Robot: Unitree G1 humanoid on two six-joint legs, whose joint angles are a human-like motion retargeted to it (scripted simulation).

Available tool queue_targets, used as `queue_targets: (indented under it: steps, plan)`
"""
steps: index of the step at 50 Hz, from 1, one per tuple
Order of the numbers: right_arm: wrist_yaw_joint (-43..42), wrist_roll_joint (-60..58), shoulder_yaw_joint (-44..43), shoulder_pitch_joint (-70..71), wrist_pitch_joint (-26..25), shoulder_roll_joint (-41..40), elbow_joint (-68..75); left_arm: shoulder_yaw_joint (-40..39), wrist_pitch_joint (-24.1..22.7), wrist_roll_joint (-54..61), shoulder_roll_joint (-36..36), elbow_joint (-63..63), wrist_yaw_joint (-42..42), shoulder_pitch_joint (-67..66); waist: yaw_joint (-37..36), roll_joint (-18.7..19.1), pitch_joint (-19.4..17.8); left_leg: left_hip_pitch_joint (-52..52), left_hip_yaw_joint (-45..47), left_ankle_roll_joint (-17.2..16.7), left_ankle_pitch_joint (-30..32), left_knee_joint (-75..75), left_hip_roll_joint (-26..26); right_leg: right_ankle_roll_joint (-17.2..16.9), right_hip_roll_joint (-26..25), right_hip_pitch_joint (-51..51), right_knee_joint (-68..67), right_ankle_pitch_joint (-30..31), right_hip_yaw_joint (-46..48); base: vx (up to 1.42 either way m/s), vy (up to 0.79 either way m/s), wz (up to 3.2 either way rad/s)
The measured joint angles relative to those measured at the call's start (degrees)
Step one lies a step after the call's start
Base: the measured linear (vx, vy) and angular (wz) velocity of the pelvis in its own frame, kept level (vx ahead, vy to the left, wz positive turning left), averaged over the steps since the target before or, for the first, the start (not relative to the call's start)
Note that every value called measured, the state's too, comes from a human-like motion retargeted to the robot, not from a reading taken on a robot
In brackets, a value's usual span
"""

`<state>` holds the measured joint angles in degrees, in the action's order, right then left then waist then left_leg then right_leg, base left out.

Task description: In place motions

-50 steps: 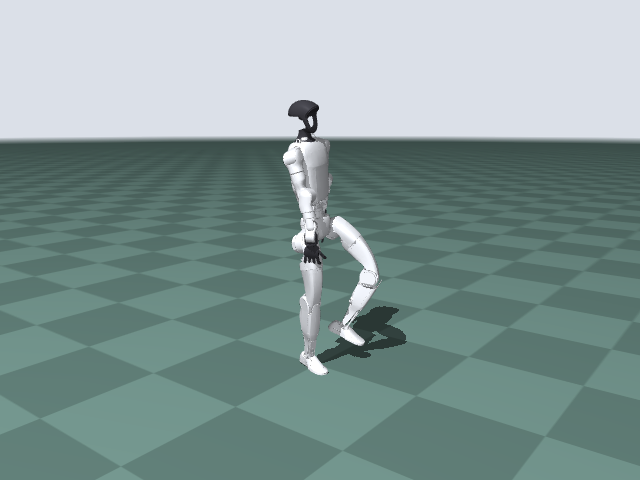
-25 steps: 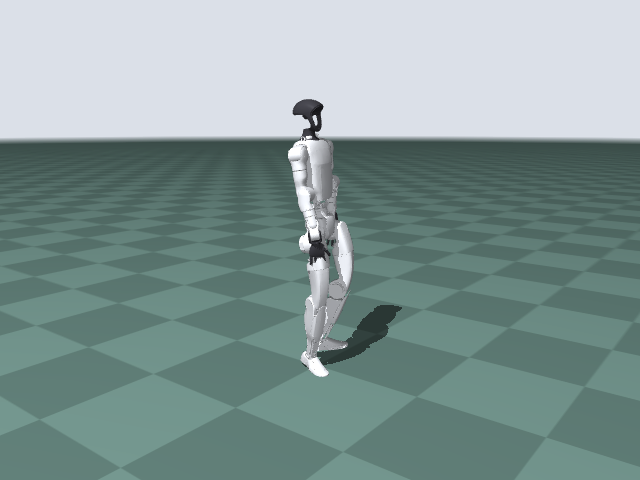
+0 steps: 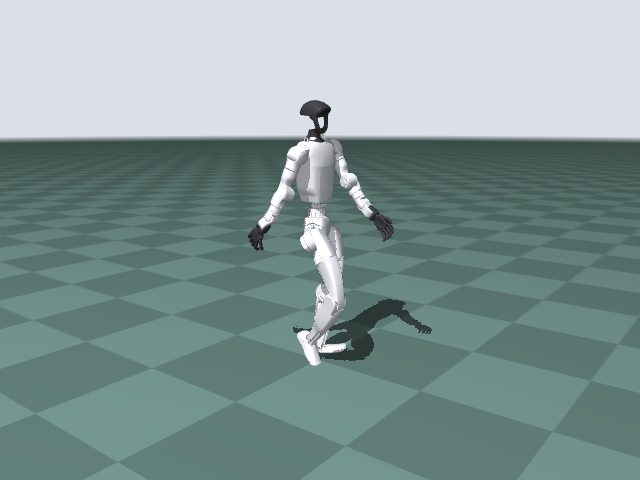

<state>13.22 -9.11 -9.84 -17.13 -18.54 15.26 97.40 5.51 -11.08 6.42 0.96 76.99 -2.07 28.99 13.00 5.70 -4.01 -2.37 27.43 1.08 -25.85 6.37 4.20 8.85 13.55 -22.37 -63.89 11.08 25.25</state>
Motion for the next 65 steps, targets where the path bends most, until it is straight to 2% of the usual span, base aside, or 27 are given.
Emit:
queue_targets:
  steps: [2,4,5,7,8,10,13,15,19,22,24,28,30,32,33,35,37,39,42,44,48,54,59,61,62,63,65]
  plan:
    - [1.0,-3.4,5.3,6.3,-0.8,-0.9,0.0,-2.3,0.7,-1.9,0.5,5.6,1.2,-10.3,-3.5,-0.5,3.2,0.5,3.2,2.0,0.6,3.2,-0.6,-2.6,-6.6,11.7,19.1,1.2,-2.3,0.25,-0.11,-0.86]
    - [-0.2,-4.0,9.8,14.8,-0.6,-3.1,0.0,-7.2,2.0,-6.4,2.7,11.4,1.2,-20.5,-5.6,-2.6,5.6,7.9,6.6,6.6,7.2,20.7,2.5,-7.0,-8.8,23.4,40.9,-7.9,3.1,0.05,-0.13,-0.05]
    - [-1.5,-3.0,11.7,20.1,0.6,-4.9,0.0,-9.9,3.1,-8.5,4.5,14.5,0.2,-24.6,-6.4,-3.9,6.4,16.0,7.7,9.4,13.1,37.0,6.8,-7.1,-7.9,27.5,49.6,-12.7,11.3,-0.25,-0.25,-1.90]
    - [-0.8,-1.5,14.3,32.6,3.1,-9.1,-4.6,-18.6,6.7,-11.3,9.6,19.7,-3.3,-31.2,-23.2,-1.3,4.7,35.7,1.9,9.3,25.7,61.7,22.5,-6.9,-14.8,23.8,51.9,-15.7,-2.9,-0.37,-0.40,-4.66]
    - [2.7,-3.9,14.1,38.3,3.9,-10.6,-8.4,-23.2,9.4,-10.2,10.8,20.2,-4.7,-35.7,-28.5,-4.6,1.2,39.9,1.1,9.0,22.9,68.5,22.7,-6.7,-12.6,22.5,51.1,-14.3,-8.0,-0.22,-0.44,-4.15]
    - [15.1,-16.0,8.0,46.5,4.9,-15.9,-18.2,-31.1,16.4,-5.3,14.3,20.4,-3.0,-45.9,-33.4,-6.5,-5.3,47.2,-1.2,10.7,17.7,80.5,29.5,-4.9,-12.1,23.5,48.3,-13.5,-12.4,-0.02,-0.34,-2.18]
    - [18.9,-18.0,7.2,57.1,11.7,-16.8,-30.9,-34.8,22.9,-5.1,16.5,20.4,-4.8,-51.7,-35.8,-10.7,-13.2,60.2,-3.0,13.5,8.0,89.2,26.3,-3.1,-9.0,22.2,45.1,-15.1,-17.4,-0.43,-0.23,-0.42]
    - [10.5,-11.4,14.4,60.9,16.5,-15.2,-36.9,-37.8,20.7,-7.9,17.9,20.4,-0.6,-53.9,-38.0,-15.3,-14.7,64.6,0.2,13.8,3.5,91.4,25.5,-3.1,-5.6,20.1,44.9,-15.6,-21.6,-0.23,-0.13,-0.41]
    - [1.3,-21.5,18.8,60.6,24.9,-11.2,-44.0,-44.9,21.6,-4.9,18.1,20.4,0.3,-55.4,-39.7,-18.8,-9.4,66.8,5.3,12.8,3.3,90.1,24.5,-4.1,-0.9,14.5,46.1,-15.3,-21.2,0.09,0.24,0.23]
    - [0.4,-27.0,18.5,57.3,23.8,-11.9,-43.4,-43.1,21.1,0.1,19.2,20.4,-3.0,-53.3,-37.2,-17.6,-4.8,62.5,3.5,10.7,4.2,88.3,23.8,-5.6,-3.5,16.4,49.9,-15.5,-20.6,0.11,0.06,0.89]
    - [1.8,-26.9,17.8,51.6,24.2,-13.5,-40.4,-39.0,20.9,-0.3,19.2,20.4,-2.9,-50.3,-33.8,-14.2,-1.1,54.7,0.7,7.5,5.8,82.0,21.3,-6.5,-6.5,20.4,53.9,-15.1,-17.3,0.24,0.23,1.22]
    - [1.0,-24.9,17.3,36.2,20.8,-15.2,-30.8,-35.0,16.5,-1.9,14.7,20.4,0.0,-41.9,-26.8,-10.5,5.1,29.5,1.0,0.9,11.1,49.1,8.5,-9.4,-6.9,24.3,55.8,-15.6,-9.7,0.33,0.30,1.04]
    - [-1.9,-22.2,14.8,27.2,20.4,-14.7,-25.5,-32.9,13.9,-0.9,12.2,20.4,0.4,-37.4,-22.8,-8.7,6.1,14.1,-4.9,-1.8,9.2,22.5,-1.1,-9.8,-7.6,26.7,52.8,-17.0,-4.2,0.49,0.21,1.27]
    - [-4.2,-19.4,10.7,20.1,20.5,-12.5,-16.8,-28.8,12.5,0.7,9.9,20.4,0.1,-33.0,-16.8,-7.6,6.5,-1.6,3.1,2.3,-3.5,5.5,-3.8,-7.4,-6.4,26.7,43.6,-13.0,3.7,0.54,0.25,2.21]
    - [-4.7,-20.0,8.2,17.6,19.5,-10.8,-12.0,-27.1,12.7,1.2,8.4,20.4,0.3,-30.4,-11.6,-6.1,6.6,-6.6,11.7,1.7,-2.4,-1.5,-2.2,-4.9,-4.9,24.2,35.1,-5.7,7.6,0.32,0.31,2.47]
    - [-5.2,-19.2,5.6,17.2,14.5,-7.1,-4.3,-23.2,13.3,1.9,7.4,20.4,1.6,-20.6,-5.6,-2.4,2.5,0.0,-4.3,-1.4,2.4,0.2,2.1,-0.6,-4.6,8.1,8.3,2.5,0.1,-0.27,0.20,1.29]
    - [-6.7,-17.0,5.1,15.8,10.4,-3.4,0.0,-18.0,12.3,0.1,6.7,18.3,3.5,-11.6,-4.8,-1.7,-1.5,2.2,-4.9,-1.7,4.2,0.5,3.5,-1.8,-4.9,-5.6,-9.8,-1.6,-5.5,-0.64,0.16,0.04]
    - [-4.4,-15.9,4.6,13.6,5.3,0.4,0.0,-11.3,11.4,-1.1,7.4,12.4,6.2,-4.0,0.5,-1.6,-6.6,1.0,-2.9,0.1,4.2,-0.7,2.0,-0.6,3.0,-16.8,-26.0,-5.3,-4.8,-0.52,0.31,1.24]
    - [-0.5,-17.4,1.5,9.8,-1.1,3.3,0.0,-8.1,9.1,-6.4,9.3,2.5,5.5,2.3,9.8,0.9,-12.0,1.1,-3.8,0.3,5.7,-1.7,4.0,-0.7,9.5,-30.9,-38.3,-8.3,-4.3,-0.14,0.25,1.58]
    - [0.5,-16.5,-1.4,6.1,-1.9,4.3,0.0,-9.1,7.4,-8.1,9.1,-1.5,3.7,3.3,14.6,2.5,-11.5,3.0,-4.1,-0.6,6.0,-1.3,6.7,-1.3,10.4,-37.5,-39.1,-9.3,-2.8,0.23,0.03,1.23]
    - [0.1,-2.2,-5.6,-0.9,0.7,4.4,0.0,-7.4,6.3,-4.4,5.6,-5.7,5.5,3.6,13.1,3.8,-6.8,5.5,-5.2,-0.1,5.5,0.4,7.5,-0.4,12.2,-41.6,-35.7,-10.4,-3.4,0.24,-0.10,0.21]
    - [-1.2,5.7,-7.0,1.2,4.8,-0.1,-0.1,-3.4,6.4,-4.9,4.6,-5.5,5.3,-1.2,6.9,0.8,0.4,3.9,-3.0,-1.3,5.4,-2.0,4.5,-2.1,11.2,-25.7,-22.2,-8.7,-2.9,0.12,-0.13,-0.39]
    - [7.4,-7.9,-1.6,11.5,6.7,-3.3,-4.7,-5.4,7.2,-3.9,4.1,3.4,3.4,-11.3,0.2,-2.3,2.7,-1.7,3.7,-2.0,3.9,-3.6,2.1,-5.2,-1.9,-3.4,9.5,-2.5,-6.6,0.13,-0.08,-1.40]
    - [8.5,-12.7,2.1,13.9,8.1,-4.7,-11.5,-6.4,8.6,-4.6,3.4,8.0,3.7,-15.6,-1.9,-3.3,3.2,-3.6,4.4,-1.9,3.0,-3.6,0.7,-10.2,-7.7,9.1,30.9,1.3,-11.3,0.14,-0.17,-0.75]
    - [8.8,-14.8,4.1,14.8,9.1,-5.2,-14.9,-6.6,9.2,-5.2,3.2,10.1,3.8,-17.6,-2.6,-3.8,3.4,-4.3,4.0,-1.8,2.5,-3.3,-0.1,-12.4,-9.2,15.3,40.8,-0.6,-11.4,0.20,-0.15,-0.46]
    - [8.9,-17.0,6.0,15.6,10.1,-5.4,-17.9,-7.2,9.6,-6.0,3.3,11.8,3.8,-19.5,-3.7,-4.1,3.9,-4.9,4.2,-1.8,1.9,-3.0,-0.5,-11.4,-8.7,20.3,47.1,-9.8,-6.8,0.22,-0.14,-0.55]
    - [9.8,-22.5,9.6,16.8,12.4,-5.7,-23.2,-10.4,10.4,-9.2,4.1,15.1,3.5,-23.1,-4.7,-6.1,5.9,-6.3,4.0,-1.9,1.3,-3.6,-3.0,-8.1,-9.2,25.0,55.3,-15.0,1.0,0.24,-0.11,-0.62]
